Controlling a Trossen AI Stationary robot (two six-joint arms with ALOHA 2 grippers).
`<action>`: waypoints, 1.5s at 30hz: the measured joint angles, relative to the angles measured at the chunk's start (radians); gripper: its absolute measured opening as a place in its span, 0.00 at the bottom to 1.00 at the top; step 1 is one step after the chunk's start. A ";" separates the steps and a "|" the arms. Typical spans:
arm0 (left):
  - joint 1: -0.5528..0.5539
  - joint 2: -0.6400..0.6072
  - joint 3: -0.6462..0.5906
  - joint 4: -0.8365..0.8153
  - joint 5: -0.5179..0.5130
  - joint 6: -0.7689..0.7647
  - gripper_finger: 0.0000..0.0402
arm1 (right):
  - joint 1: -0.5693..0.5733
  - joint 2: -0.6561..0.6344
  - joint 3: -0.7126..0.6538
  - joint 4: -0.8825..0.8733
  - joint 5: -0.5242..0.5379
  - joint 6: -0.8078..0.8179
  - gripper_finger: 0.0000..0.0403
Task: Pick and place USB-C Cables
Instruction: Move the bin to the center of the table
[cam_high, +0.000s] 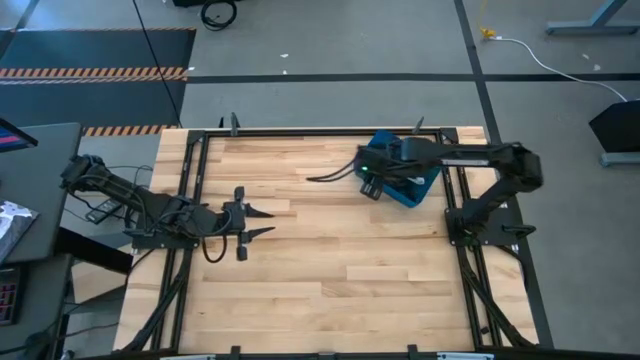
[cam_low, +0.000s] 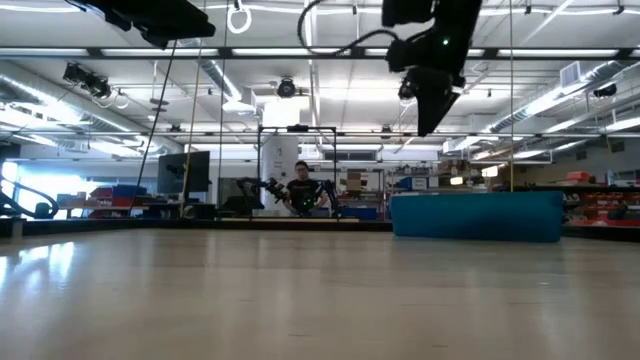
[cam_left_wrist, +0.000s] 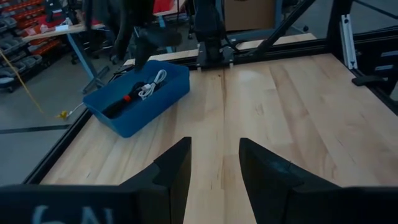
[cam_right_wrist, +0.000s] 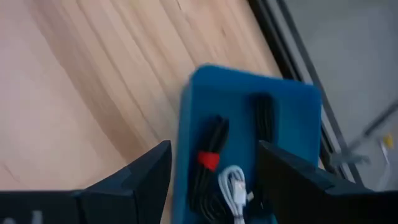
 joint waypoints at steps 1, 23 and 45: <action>0.000 0.000 0.000 0.000 0.000 -0.001 0.35 | -0.007 0.025 0.022 -0.025 -0.005 0.007 0.59; 0.000 0.000 0.001 -0.060 0.000 -0.054 0.35 | -0.086 0.263 0.033 -0.183 -0.127 0.031 0.58; 0.000 0.000 0.001 -0.060 0.000 -0.055 0.35 | -0.031 0.261 -0.149 -0.094 -0.175 0.039 0.41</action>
